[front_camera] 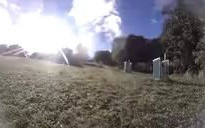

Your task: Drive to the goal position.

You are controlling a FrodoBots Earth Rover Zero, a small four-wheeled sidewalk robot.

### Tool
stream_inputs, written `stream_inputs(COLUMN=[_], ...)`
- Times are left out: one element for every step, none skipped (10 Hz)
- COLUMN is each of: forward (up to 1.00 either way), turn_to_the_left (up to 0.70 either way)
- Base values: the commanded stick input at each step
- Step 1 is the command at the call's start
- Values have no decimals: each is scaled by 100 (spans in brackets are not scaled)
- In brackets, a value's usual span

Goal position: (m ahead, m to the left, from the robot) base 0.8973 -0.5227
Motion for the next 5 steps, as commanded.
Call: stream_inputs(forward=[50, 50, 50, 50, 50], turn_to_the_left=[-47, -50, -50, -46, -41])
